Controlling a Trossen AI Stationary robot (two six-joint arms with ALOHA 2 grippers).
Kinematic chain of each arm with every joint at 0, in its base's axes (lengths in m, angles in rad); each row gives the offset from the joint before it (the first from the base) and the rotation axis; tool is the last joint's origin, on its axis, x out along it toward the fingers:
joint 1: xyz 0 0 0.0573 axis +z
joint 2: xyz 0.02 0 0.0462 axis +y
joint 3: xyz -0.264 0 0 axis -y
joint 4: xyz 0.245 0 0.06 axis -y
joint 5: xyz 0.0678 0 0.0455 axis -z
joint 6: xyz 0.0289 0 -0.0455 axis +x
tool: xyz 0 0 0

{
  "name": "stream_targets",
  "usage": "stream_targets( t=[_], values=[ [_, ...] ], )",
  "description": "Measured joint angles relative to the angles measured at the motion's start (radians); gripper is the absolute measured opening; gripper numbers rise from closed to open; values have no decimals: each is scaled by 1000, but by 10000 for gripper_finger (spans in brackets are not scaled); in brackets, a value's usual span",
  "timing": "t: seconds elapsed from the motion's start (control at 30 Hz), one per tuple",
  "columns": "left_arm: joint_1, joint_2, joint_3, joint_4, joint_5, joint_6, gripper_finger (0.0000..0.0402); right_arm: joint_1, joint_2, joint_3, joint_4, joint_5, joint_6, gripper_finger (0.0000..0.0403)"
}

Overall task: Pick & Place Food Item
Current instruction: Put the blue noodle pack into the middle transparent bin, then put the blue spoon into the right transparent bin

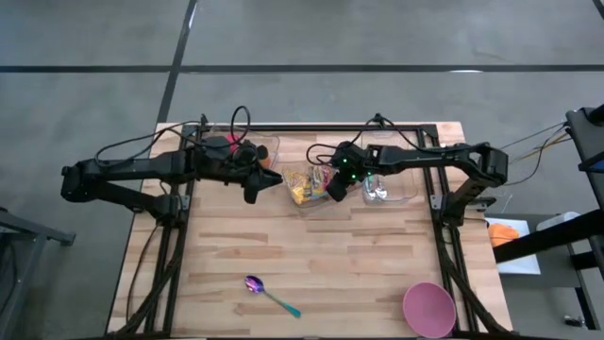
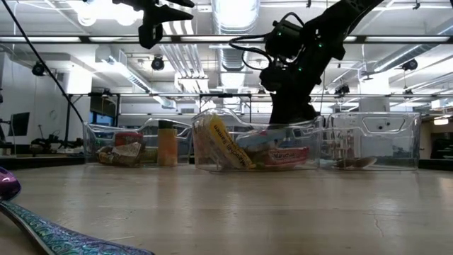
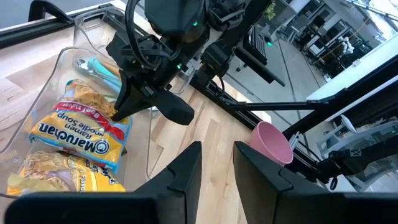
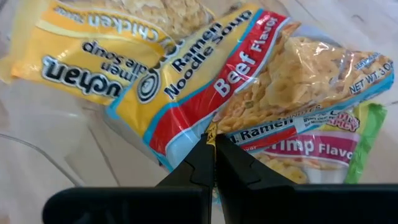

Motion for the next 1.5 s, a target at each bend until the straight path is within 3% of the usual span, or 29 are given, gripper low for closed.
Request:
stream_targets(
  t=[0.53, 0.77, 1.23, 1.5],
  values=[
    [2, 0, 0, -6, -2, 8, 101, -1, -18, 0, -8, -19, 5, 8],
    [3, 0, 0, -15, 81, 7, 101, 0, -65, 0, -56, -47, 8, 17],
    [-38, 0, 1, -107, 197, 72, 101, 0, -285, 7, -81, 10, 37, 190],
    [-166, 38, 3, -175, 220, 176, 101, 1, -417, 7, -93, 13, 60, 221]
  ],
)
